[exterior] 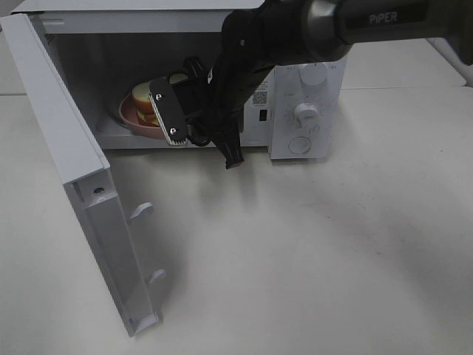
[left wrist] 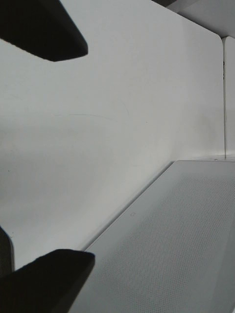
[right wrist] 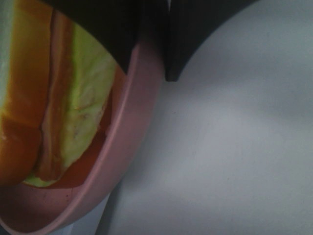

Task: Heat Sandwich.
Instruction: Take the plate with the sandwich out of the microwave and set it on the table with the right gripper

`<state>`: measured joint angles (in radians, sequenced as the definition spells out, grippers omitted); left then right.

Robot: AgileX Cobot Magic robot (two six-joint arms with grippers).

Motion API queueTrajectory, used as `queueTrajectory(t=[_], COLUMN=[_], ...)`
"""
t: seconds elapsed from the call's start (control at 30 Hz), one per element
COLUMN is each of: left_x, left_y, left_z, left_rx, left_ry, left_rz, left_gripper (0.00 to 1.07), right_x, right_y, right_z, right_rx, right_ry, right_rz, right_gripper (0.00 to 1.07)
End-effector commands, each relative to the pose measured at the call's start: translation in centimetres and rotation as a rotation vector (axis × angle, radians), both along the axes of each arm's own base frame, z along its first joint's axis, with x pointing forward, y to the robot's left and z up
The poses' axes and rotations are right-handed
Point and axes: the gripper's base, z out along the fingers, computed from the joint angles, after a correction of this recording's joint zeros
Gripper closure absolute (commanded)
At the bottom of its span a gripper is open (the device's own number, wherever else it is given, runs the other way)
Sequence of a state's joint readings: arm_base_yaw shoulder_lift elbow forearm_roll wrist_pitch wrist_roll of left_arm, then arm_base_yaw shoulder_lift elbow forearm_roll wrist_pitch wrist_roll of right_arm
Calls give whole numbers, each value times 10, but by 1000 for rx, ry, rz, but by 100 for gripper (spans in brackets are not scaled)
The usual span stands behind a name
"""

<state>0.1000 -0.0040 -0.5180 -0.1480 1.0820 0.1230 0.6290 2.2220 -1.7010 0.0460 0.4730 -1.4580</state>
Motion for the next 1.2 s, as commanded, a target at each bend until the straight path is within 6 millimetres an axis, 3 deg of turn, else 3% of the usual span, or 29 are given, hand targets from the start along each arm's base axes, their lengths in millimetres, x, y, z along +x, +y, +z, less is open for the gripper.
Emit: queueTrajectory(t=[0.03,0.33,1.2], left_x=[-3,-3,-3], left_y=[0,0,0], left_z=[0,0,0], left_rx=[0,0,0], left_ry=[-28,-28,-28], left_rz=[-2,-2,-2], left_gripper=[7,7,7], right_x=[-4,-30,-96], right_y=[-9,-24,-70], right_z=[10,17,34], right_rx=[17,31,36], right_ry=[-36,-86,-133], right_rz=[17,102,130], right_gripper=[107,107,107])
